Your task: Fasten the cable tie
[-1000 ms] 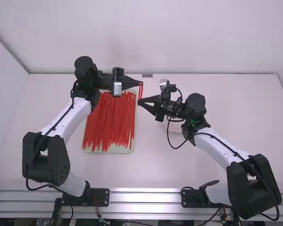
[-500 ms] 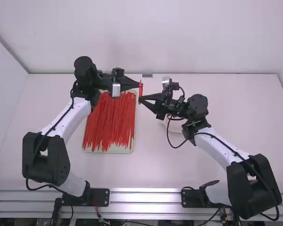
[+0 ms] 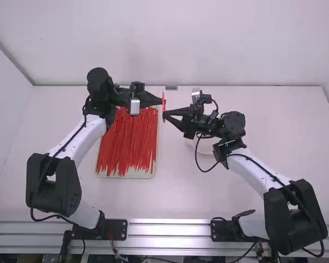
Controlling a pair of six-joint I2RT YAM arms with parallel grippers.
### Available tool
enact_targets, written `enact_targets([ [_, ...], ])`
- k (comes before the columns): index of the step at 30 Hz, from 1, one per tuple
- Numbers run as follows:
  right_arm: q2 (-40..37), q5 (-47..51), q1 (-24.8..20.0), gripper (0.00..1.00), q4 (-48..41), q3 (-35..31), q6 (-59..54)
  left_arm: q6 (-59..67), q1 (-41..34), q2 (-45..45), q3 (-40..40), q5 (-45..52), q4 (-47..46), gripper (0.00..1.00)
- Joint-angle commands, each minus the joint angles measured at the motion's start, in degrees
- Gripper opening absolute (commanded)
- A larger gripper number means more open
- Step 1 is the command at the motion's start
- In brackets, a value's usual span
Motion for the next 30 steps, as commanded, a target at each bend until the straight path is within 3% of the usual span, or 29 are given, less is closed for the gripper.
enact_targets([
  [1, 0.3, 2.5, -0.9, 0.00, 1.4, -0.2, 1.0, 0.6, 0.1, 0.0, -1.1, 2.5, -0.3, 0.02],
  [13, 0.3, 8.3, -1.1, 0.00, 1.7, -0.2, 1.0, 0.6, -1.9, 0.0, -2.3, 2.5, 0.0, 0.02],
  [30, 0.3, 7.9, -1.1, 0.00, -1.9, -0.2, 1.0, -0.5, -2.2, 0.0, -2.3, 2.5, 3.8, 0.02],
])
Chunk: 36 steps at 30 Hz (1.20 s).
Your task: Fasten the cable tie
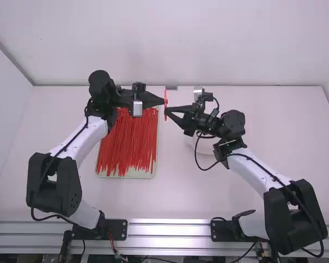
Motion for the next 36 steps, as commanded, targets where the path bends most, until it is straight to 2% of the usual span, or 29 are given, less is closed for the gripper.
enact_targets([
  [1, 0.3, 3.9, -0.6, 0.00, 1.4, -0.2, 0.3, -0.2, -1.0, 0.0, -0.8, 4.8, -0.1, 0.02],
  [7, 0.3, 1.9, -0.8, 0.03, 1.9, -0.2, 0.2, -0.2, -0.8, 0.0, -0.8, 4.8, -2.0, 0.02],
  [10, 0.3, -2.2, -2.6, 0.03, 4.1, -0.2, 1.0, -0.2, -0.6, 0.0, -0.8, 4.8, -2.7, 0.02],
  [12, 0.3, -3.8, -4.0, 0.08, 5.9, -0.2, 3.6, -0.3, -1.0, 0.0, -0.8, 4.8, -2.8, 0.02],
  [13, 0.3, -5.0, -4.7, 0.15, 7.4, -0.2, 5.0, -0.2, -1.2, 0.0, -0.8, 4.9, -3.2, 0.02],
  [16, 0.3, -5.5, -5.2, 0.23, 9.0, -0.2, 6.9, 0.2, -1.2, 0.0, -0.8, 4.8, -4.2, 0.02],
  [22, 0.3, -4.8, -4.8, 0.29, 10.7, -0.2, 7.8, 0.5, -2.1, 0.0, -0.8, 4.8, -6.5, 0.02],
  [33, 0.3, -4.7, -3.8, 0.30, 12.6, -0.2, 9.4, 1.7, -4.7, 0.0, -0.8, 4.5, -6.7, 0.02],
  [36, 0.3, -4.9, -4.5, 0.22, 12.6, -0.2, 10.5, 1.7, -4.7, 0.0, -0.8, 4.5, -6.8, 0.02],
])
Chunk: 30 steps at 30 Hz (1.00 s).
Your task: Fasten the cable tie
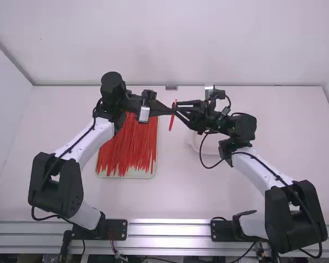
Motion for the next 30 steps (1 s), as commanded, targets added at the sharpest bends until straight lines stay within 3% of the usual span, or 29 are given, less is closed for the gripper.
enact_targets([
  [1, 0.3, -0.4, -0.6, 0.16, 0.5, -0.2, 1.7, 0.4, -0.2, 0.0, -0.7, 1.0, -0.3, 0.02],
  [5, 0.3, -0.3, -0.6, 0.08, 0.5, -0.2, 1.6, 0.4, -0.1, 0.0, -0.7, 1.2, -0.5, 0.02],
  [11, 0.3, -0.1, -0.6, 0.06, 0.5, -0.2, 1.6, 0.4, -0.4, 0.0, -0.8, 1.2, -0.7, 0.02],
  [13, 0.3, -0.1, -0.3, 0.00, 0.5, -0.2, 0.9, 0.4, -0.7, 0.0, -0.7, 1.2, -0.7, 0.02],
  [30, 0.3, 1.0, -0.3, 0.00, 3.1, -0.2, 0.2, 0.6, -0.7, 0.0, -0.8, 0.2, -5.1, 0.02],
])
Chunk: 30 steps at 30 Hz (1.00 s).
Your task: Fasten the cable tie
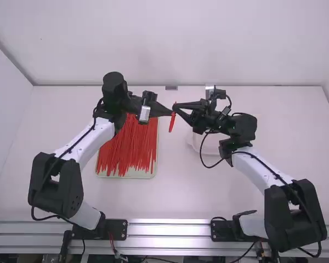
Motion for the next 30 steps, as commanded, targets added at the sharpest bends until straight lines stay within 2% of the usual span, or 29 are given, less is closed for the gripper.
enact_targets([
  [1, -0.3, 1.1, 0.0, 0.00, 2.1, -0.2, 1.0, 0.4, -0.3, 0.0, -0.8, -0.2, -1.3, 0.02],
  [4, -0.3, 1.1, -0.3, 0.00, 3.5, -0.2, 1.9, 1.7, -0.2, 0.0, -0.8, -1.3, -5.2, 0.02],
  [8, -0.3, 1.3, -1.4, 0.00, 3.4, -0.2, 1.9, 10.8, -0.5, 0.0, -2.2, -1.8, -12.1, 0.02],
  [12, -0.3, 1.3, -1.3, 0.00, 3.3, -0.2, 1.9, 15.2, -0.6, 0.0, -5.3, -2.8, -14.7, 0.02],
  [18, -0.3, 1.5, -2.6, 0.00, 3.8, -0.2, 1.9, 18.3, -0.2, 0.0, -10.9, -2.8, -14.3, 0.02],
  [30, -0.3, 0.9, -4.1, 0.00, 4.6, 1.1, 2.3, 17.7, -0.5, 0.0, -25.0, -2.8, -4.6, 0.02],
])
